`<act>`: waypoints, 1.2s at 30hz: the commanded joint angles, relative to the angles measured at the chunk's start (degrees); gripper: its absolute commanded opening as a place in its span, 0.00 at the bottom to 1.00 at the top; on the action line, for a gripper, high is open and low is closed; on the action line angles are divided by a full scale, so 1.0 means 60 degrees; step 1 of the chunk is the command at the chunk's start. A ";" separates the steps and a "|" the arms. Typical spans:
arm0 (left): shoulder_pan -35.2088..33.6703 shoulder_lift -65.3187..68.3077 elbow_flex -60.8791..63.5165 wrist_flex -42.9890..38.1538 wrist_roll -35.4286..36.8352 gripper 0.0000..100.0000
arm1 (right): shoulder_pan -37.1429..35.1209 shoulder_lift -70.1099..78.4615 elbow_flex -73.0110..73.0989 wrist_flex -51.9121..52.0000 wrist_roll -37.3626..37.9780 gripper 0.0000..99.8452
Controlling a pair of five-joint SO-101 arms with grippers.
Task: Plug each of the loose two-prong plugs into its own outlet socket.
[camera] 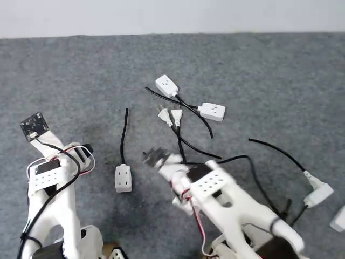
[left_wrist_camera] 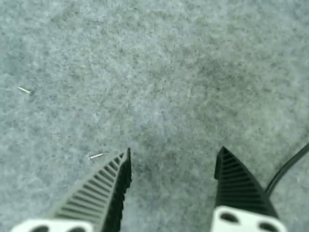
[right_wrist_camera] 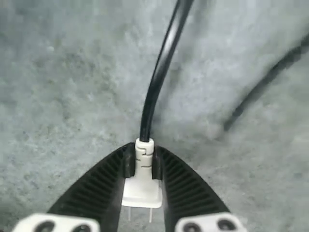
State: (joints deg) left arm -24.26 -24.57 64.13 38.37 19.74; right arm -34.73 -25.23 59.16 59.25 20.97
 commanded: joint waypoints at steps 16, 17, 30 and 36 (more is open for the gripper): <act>-0.0029 0.0015 -0.0403 -0.0117 0.0132 0.27 | 0.6630 -0.0901 -0.0234 -0.0315 -0.0044 0.01; -0.0029 0.0015 -0.0403 -0.0117 0.0132 0.27 | 0.6645 -0.0696 -0.0234 -0.0462 -0.0044 0.01; -0.0029 0.0015 -0.0403 -0.0103 0.0117 0.27 | 0.6615 0.0564 -0.0410 -0.1150 0.0278 0.07; -0.0029 0.0015 -0.0403 -0.0103 0.0117 0.27 | 0.6586 0.0564 -0.0425 -0.1179 0.0220 0.05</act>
State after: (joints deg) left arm -24.26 -24.57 64.13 38.37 19.74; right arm 4.40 -21.45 59.16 53.01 21.93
